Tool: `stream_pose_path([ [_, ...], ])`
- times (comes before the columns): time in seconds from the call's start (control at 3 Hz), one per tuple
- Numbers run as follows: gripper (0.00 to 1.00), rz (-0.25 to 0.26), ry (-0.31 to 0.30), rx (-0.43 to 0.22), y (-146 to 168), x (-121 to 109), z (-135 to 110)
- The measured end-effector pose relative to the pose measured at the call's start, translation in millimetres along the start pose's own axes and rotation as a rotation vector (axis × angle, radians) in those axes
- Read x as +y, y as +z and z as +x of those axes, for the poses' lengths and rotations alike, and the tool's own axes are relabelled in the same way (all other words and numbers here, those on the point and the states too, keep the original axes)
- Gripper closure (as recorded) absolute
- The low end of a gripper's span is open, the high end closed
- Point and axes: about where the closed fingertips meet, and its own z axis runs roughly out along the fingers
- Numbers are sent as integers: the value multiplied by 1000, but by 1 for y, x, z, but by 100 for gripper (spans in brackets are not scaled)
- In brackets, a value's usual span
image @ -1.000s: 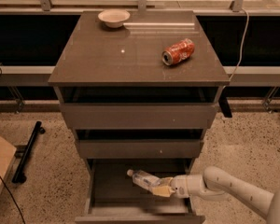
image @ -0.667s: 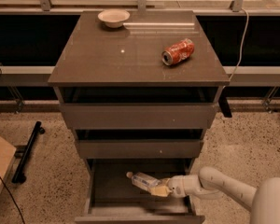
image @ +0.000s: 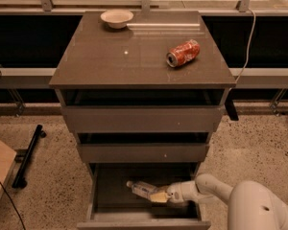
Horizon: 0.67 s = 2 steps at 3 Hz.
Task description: Place blue plastic bottle into bottom drawer
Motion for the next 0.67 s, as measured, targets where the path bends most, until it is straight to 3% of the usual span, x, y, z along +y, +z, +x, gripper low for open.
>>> stream_pose_path([
  [0.33,85,-4,35,-17,16,-22,12],
  [0.67,55,12,62,-20,24,-33,25],
])
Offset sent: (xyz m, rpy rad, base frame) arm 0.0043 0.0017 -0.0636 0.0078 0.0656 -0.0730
